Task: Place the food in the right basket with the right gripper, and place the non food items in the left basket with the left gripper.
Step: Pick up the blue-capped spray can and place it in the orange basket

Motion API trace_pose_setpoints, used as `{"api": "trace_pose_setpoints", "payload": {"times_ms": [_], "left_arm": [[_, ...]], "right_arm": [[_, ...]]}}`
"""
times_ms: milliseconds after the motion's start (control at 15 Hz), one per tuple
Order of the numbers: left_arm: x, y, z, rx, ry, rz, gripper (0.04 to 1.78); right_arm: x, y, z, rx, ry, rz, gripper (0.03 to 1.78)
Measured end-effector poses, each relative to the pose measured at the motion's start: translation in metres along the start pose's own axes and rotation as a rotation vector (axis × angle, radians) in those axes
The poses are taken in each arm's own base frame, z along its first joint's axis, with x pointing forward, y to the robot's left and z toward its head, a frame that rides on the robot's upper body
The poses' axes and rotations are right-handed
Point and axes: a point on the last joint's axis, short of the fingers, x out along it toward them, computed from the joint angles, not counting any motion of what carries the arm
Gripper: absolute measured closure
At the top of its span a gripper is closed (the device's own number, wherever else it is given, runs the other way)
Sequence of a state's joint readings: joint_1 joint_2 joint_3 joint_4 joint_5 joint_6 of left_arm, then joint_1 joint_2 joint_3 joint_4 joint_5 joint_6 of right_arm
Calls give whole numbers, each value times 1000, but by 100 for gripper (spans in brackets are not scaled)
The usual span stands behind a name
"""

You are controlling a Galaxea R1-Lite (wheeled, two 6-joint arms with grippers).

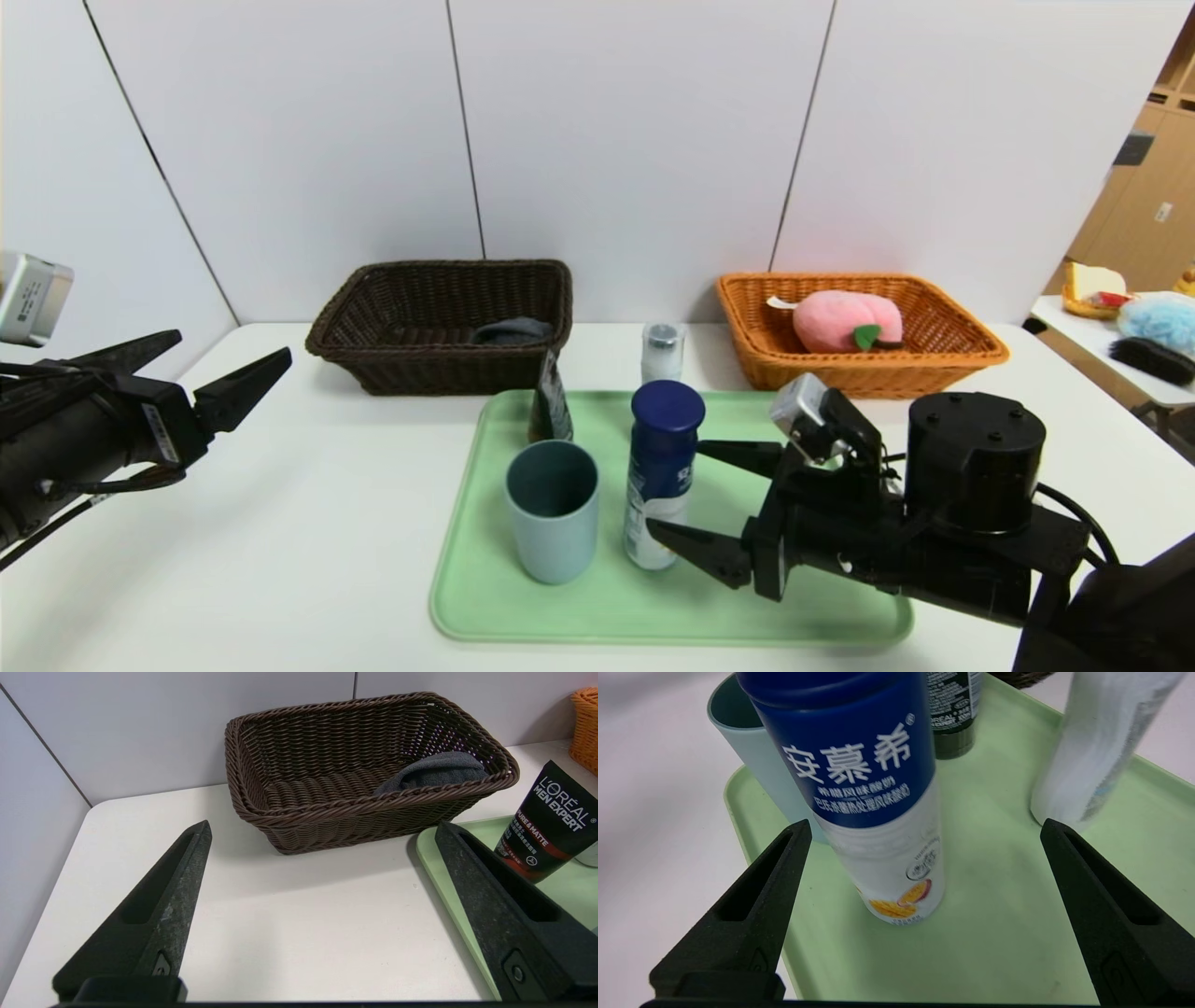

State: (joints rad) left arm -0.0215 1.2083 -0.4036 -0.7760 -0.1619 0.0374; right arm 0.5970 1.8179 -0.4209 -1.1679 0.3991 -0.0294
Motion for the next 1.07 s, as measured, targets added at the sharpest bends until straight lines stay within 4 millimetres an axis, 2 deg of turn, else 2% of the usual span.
{"api": "trace_pose_setpoints", "payload": {"times_ms": [333, 600, 867, 1067], "left_arm": [[0, 0, -1, -3, 3, 1, 13], [0, 0, -1, -3, 2, 3, 13], [0, 0, 0, -2, -1, 3, 13], [0, 0, 0, -4, -1, 3, 13]], "right_arm": [[23, -3, 0, -18, -34, 12, 12], [32, -5, -7, -21, -34, -5, 12], [36, -7, -8, -28, -61, -25, 73], [37, -7, -10, -24, -56, -26, 101]]}}
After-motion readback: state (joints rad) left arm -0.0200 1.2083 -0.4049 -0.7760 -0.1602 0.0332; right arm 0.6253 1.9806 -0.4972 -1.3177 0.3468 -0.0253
